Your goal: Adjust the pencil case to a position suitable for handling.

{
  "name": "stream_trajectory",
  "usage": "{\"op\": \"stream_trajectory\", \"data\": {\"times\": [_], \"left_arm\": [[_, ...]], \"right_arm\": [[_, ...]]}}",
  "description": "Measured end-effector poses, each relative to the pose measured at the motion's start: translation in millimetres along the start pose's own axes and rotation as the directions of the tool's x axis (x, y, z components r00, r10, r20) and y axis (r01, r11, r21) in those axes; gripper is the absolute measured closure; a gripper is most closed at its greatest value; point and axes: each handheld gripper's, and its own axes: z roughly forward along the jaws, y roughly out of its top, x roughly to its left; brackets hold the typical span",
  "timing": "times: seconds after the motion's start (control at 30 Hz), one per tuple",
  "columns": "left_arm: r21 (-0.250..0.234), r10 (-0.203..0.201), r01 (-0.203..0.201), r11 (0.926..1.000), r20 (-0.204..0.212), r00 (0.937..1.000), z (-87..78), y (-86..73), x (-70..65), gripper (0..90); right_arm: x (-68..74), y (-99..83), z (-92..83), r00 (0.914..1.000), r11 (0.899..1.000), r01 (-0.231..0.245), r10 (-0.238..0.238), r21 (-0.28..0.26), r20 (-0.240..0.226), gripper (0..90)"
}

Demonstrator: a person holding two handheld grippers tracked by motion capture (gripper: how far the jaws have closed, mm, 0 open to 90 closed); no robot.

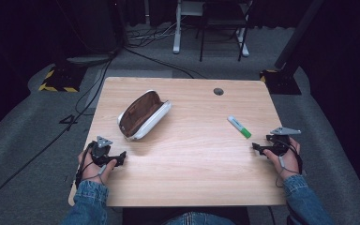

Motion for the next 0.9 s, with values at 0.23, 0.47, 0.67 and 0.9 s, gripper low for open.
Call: {"op": "stream_trajectory", "data": {"times": [0.23,0.47,0.67,0.9], "left_arm": [[-0.019,-0.046,0.047,0.9987,0.011,0.9989,-10.1,6.9,3.6,23.1],[-0.054,-0.074,0.075,0.9957,0.026,0.9969,-17.9,20.5,4.5,22.2],[-0.107,-0.076,0.079,0.9911,0.035,0.9965,-24.8,34.7,4.3,21.4],[-0.157,-0.085,0.09,0.9834,0.039,0.9956,-25.5,46.1,4.2,21.1]], "right_arm": [[-0.1,0.0,0.1,1.0,1.0,0.001,-0.001,-0.001,-0.001,16.9],[-0.1,-0.1,0.0,1.0,1.0,0.002,-0.002,-0.001,-0.001,16.9],[0.0,-0.1,-0.1,1.0,1.0,0.002,-0.002,-0.001,-0.001,16.9],[0.2,-0.4,-0.3,1.0,1.0,0.002,-0.002,0.0,-0.001,16.9]]}}
